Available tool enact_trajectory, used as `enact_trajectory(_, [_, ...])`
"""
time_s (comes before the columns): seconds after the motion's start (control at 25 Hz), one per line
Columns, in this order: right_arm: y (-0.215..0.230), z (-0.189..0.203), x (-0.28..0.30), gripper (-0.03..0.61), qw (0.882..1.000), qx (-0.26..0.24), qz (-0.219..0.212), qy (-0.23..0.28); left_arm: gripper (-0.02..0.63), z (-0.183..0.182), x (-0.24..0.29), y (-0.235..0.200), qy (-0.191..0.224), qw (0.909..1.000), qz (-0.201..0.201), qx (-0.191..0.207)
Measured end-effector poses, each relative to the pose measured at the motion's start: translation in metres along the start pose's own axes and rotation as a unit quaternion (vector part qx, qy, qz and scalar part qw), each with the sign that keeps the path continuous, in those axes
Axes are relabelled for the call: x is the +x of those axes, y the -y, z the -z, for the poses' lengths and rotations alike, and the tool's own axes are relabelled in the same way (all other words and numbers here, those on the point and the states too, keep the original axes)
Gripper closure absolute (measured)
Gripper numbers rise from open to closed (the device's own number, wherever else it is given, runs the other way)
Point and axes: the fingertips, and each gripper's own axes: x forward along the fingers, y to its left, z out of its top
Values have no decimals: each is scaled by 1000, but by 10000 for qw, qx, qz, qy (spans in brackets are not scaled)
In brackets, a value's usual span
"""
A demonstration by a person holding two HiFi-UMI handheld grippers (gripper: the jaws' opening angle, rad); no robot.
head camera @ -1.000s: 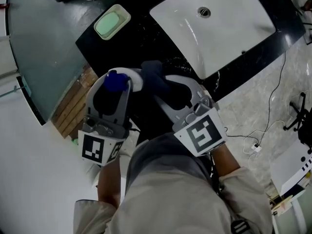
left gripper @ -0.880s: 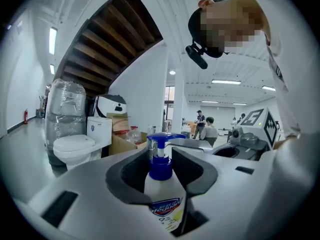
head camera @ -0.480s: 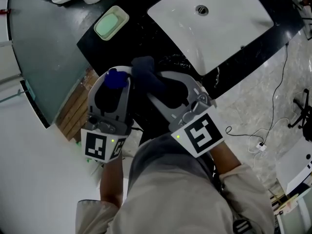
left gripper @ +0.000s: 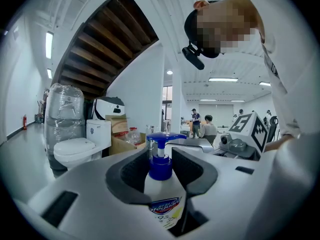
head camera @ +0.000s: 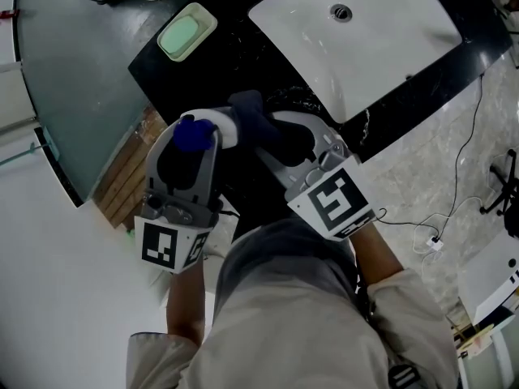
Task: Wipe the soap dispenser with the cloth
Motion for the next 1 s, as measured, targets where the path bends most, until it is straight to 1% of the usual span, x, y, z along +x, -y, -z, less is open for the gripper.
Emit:
enact_trajectory(0.36, [9, 38, 20, 459, 9989, 91, 44, -466, 471, 2, -2, 0, 12, 10000, 14, 38])
enact_trajectory(0.48, [12, 51, 24, 459, 9975, 20, 100, -698, 471, 2, -3, 0, 39, 10000, 4, 25])
enact_trajectory(0.64, [15, 61, 28, 459, 9950, -207, 169, -965, 471, 3, -3, 0, 44, 10000, 6, 24])
enact_trajectory(0.84, [14, 59, 24, 459, 9944, -232, 188, -1009, 471, 2, -3, 0, 62, 10000, 8, 27])
enact_trajectory(1.0, [5, 49, 15, 459, 9959, -227, 212, -850, 471, 2, -1, -3, 51, 9999, -96, -23])
